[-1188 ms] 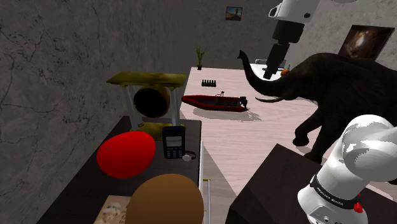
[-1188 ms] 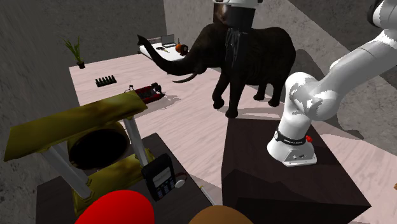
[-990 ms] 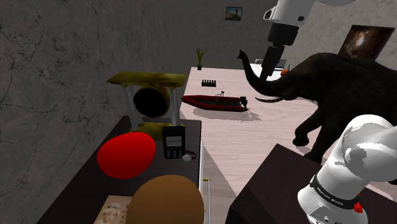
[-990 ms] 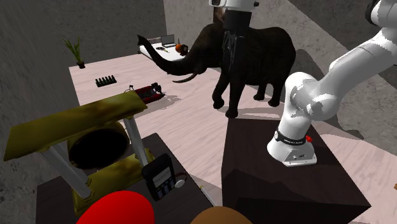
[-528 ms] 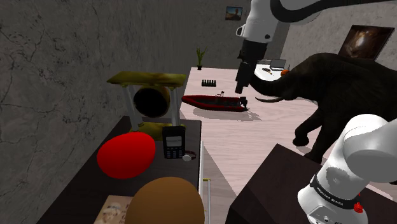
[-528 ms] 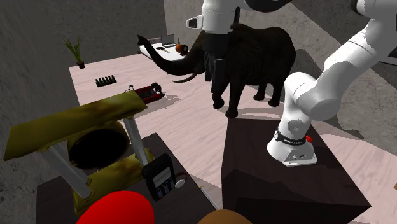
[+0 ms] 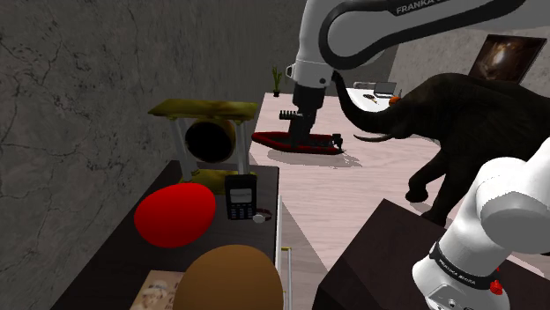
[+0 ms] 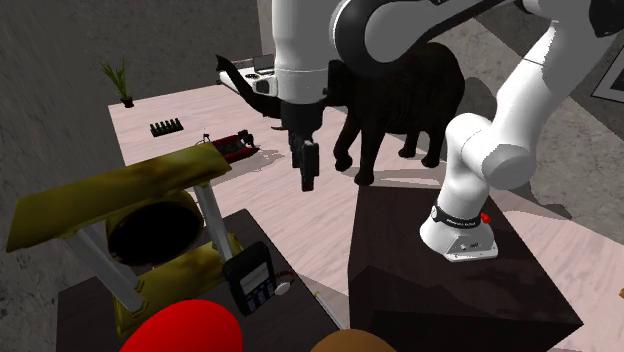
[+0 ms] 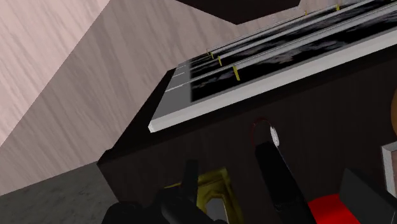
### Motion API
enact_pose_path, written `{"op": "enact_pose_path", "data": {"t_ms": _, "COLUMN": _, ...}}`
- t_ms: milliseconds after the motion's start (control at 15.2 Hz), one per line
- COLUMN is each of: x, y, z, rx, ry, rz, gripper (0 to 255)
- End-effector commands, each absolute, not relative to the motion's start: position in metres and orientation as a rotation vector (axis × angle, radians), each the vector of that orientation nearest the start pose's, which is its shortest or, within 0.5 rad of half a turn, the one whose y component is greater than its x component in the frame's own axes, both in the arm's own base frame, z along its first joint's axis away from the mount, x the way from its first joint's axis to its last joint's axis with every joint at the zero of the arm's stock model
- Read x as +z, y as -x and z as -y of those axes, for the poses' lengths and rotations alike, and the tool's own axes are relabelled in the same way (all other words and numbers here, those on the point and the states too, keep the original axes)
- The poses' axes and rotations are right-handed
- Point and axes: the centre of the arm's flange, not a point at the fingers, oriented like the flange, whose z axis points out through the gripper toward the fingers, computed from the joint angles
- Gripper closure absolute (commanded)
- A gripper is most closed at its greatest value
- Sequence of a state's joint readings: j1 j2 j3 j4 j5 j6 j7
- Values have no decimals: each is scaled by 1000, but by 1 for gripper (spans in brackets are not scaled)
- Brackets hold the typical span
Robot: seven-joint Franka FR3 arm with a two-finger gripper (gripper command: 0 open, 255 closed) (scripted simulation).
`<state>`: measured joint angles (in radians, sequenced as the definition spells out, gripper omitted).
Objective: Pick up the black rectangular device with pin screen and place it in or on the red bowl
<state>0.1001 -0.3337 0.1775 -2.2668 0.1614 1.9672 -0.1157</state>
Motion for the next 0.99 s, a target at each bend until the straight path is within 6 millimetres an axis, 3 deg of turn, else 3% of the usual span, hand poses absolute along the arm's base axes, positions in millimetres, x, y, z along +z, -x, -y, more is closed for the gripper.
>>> {"op": "enact_pose_path", "data": {"t_ms": 0, "x": 480, "y": -450, "z": -157, "rx": -25, "ry": 2999, "rz": 526, "gripper": 0}}
{"op": "enact_pose_path", "data": {"t_ms": 594, "x": 410, "y": -511, "z": -236, "rx": 29, "ry": 2961, "rz": 675, "gripper": 0}}
{"op": "enact_pose_path", "data": {"t_ms": 924, "x": 387, "y": -511, "z": -240, "rx": 31, "ry": 2960, "rz": 680, "gripper": 0}}
